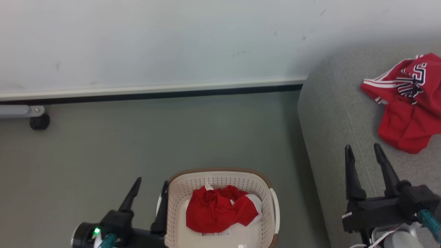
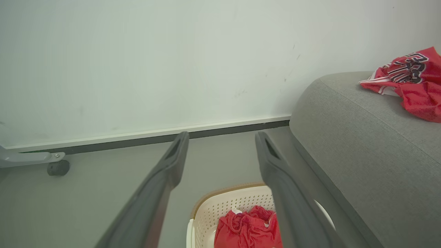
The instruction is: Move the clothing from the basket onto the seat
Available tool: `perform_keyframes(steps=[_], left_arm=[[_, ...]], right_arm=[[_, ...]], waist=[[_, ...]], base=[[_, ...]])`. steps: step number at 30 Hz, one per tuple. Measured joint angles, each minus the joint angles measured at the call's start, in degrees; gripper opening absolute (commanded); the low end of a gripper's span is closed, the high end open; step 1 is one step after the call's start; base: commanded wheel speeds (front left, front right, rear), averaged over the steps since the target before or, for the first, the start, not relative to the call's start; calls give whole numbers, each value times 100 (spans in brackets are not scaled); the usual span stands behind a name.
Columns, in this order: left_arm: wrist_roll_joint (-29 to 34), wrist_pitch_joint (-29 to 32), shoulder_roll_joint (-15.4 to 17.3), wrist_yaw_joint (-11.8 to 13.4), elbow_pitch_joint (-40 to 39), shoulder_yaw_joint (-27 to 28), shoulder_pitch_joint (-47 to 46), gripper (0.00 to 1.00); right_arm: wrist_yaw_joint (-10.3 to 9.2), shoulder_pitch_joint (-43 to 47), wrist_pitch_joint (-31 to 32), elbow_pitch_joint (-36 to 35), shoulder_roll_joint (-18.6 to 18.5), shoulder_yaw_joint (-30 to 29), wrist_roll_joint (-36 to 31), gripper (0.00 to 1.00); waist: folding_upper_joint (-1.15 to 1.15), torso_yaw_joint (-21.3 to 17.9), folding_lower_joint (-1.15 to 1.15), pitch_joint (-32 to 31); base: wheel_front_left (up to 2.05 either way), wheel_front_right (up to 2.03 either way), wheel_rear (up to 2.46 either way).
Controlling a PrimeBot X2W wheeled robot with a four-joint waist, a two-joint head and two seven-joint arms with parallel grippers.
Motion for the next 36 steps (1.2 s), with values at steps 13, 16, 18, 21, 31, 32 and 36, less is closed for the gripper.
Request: perform_keyframes(steps=[13, 16, 18, 21, 31, 32, 36], left_arm=[[445, 364, -388, -253, 1116, -730, -1272, 100], [471, 415, -405, -290, 1322, -770, -1444, 100], [472, 444, -423, -290, 1539, -772, -1601, 100], [477, 512, -449, -290, 1857, -800, -1769, 100], [515, 558, -498, -283, 2552, -810, -2147, 100], [523, 559, -499, -285, 2599, -823, -2213, 100], [683, 559, -498, -291, 2771, -868, -2496, 100]], right_arm=[[92, -931, -1, -303, -42, -33, -110, 100], [93, -1116, -1, -361, -40, -35, -140, 100], [94, -1296, -1, -414, -41, -38, -143, 100], [127, -1551, -1, -468, -44, -38, -170, 100], [143, -2198, -1, -957, 13, -144, -187, 100], [143, -2262, -2, -1005, 23, -143, -189, 100], [143, -2521, -2, -1193, 64, -142, -191, 100]], waist=[[0, -257, 1, 986], [1, -317, 1, 1141], [1, -378, 1, 1294], [1, -470, 1, 1529], [1, -752, 0, 2332], [1, -776, 0, 2413], [1, -869, 0, 2740]], base=[[0, 0, 0], [0, 0, 0], [0, 0, 0], [0, 0, 0], [0, 0, 0], [0, 0, 0], [0, 0, 0]])
